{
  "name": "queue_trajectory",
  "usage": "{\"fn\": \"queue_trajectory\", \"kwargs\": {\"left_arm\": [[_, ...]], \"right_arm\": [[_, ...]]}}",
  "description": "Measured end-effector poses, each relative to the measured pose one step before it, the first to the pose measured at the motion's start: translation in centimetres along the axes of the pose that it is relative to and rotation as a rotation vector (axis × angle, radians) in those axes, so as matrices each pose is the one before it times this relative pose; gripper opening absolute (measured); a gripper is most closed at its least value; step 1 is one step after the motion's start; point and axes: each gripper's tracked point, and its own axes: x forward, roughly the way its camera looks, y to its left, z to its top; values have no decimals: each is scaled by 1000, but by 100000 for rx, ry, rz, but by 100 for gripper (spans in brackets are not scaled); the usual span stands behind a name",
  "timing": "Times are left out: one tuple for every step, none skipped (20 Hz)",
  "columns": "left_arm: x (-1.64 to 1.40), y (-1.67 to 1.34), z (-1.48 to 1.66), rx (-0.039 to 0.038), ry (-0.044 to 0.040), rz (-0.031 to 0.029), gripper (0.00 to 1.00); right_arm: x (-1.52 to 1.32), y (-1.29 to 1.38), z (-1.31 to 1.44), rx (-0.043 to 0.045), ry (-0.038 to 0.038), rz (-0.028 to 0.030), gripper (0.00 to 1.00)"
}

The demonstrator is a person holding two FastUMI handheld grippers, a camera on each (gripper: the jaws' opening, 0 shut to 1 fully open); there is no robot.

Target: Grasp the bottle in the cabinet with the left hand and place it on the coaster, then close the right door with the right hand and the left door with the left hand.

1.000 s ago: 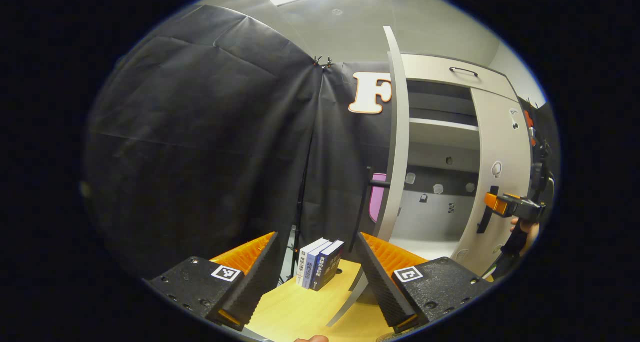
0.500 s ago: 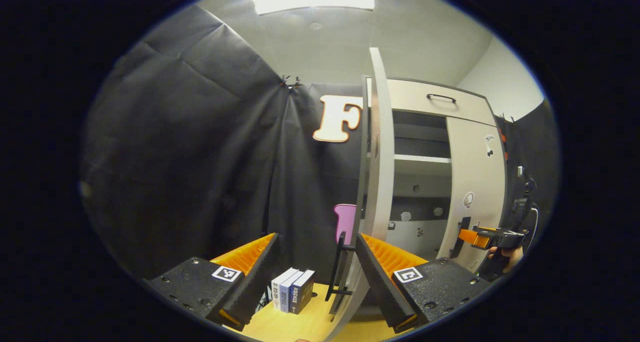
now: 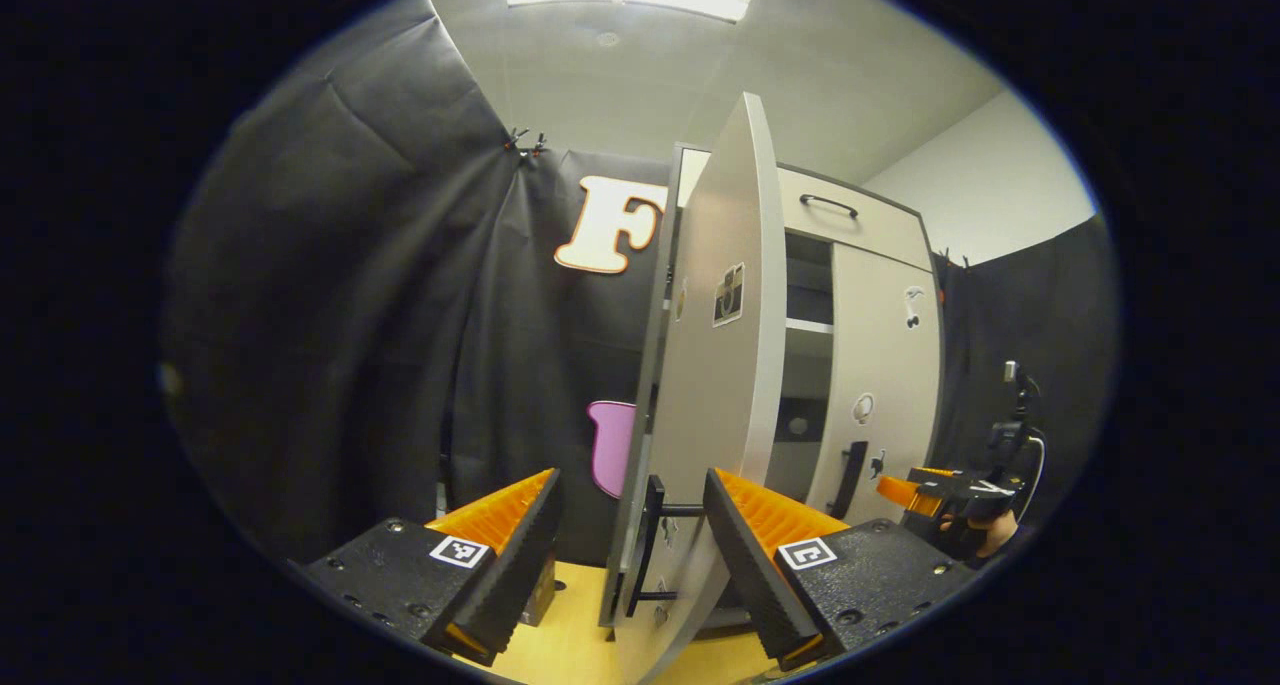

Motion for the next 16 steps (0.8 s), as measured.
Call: {"fn": "queue_trajectory", "kwargs": {"left_arm": [[400, -1192, -295, -1710, 856, -3105, 90], [457, -1181, -417, -1097, 944, -2778, 94], [467, -1044, -422, -256, 1204, -2582, 90], [653, -923, -408, 504, 409, -1169, 90], [695, -239, -700, 1943, 1788, 459, 90], [630, -253, -688, 2473, 1705, 505, 90], [383, -472, 8, 346, -828, -1145, 90], [535, -872, 112, -2041, -1115, -2172, 90], [498, -832, -168, -2688, 758, -2094, 89], [556, -602, -621, -2090, 1026, -1776, 90], [636, -584, -357, -1066, 556, -1089, 90], [630, -260, -444, -29, 549, -73, 90], [653, -67, -369, 546, 521, 342, 90], [732, -326, -118, -783, -1105, -640, 90], [876, -484, -269, -2428, 456, -1228, 96], [793, -418, -523, -2444, 957, -1298, 96]], "right_arm": [[-471, -484, 46, -724, 130, -709, 100], [-347, -454, 80, -592, -15, -556, 100], [-419, -442, 101, -586, -79, -714, 100], [-393, -593, 95, -604, -3, -1015, 100], [-473, -657, 60, -604, -131, -1087, 100], [-348, -733, 80, -535, 17, -1163, 100], [-407, -856, 33, -485, -103, -1456, 100], [-435, -924, 2, -458, 138, -1734, 100], [-473, -831, -225, -48, 416, -1649, 100], [-185, -805, -146, 400, 705, -1415, 100], [-189, -671, -126, 984, 807, -1142, 100], [-231, -601, -120, 1191, 603, -978, 97], [-143, -418, 51, 1036, 156, -920, 100], [-327, -579, 53, 524, -366, -803, 100], [-174, -569, 146, -361, -426, -1049, 100], [-290, -628, -32, -841, -186, -1149, 100]]}}
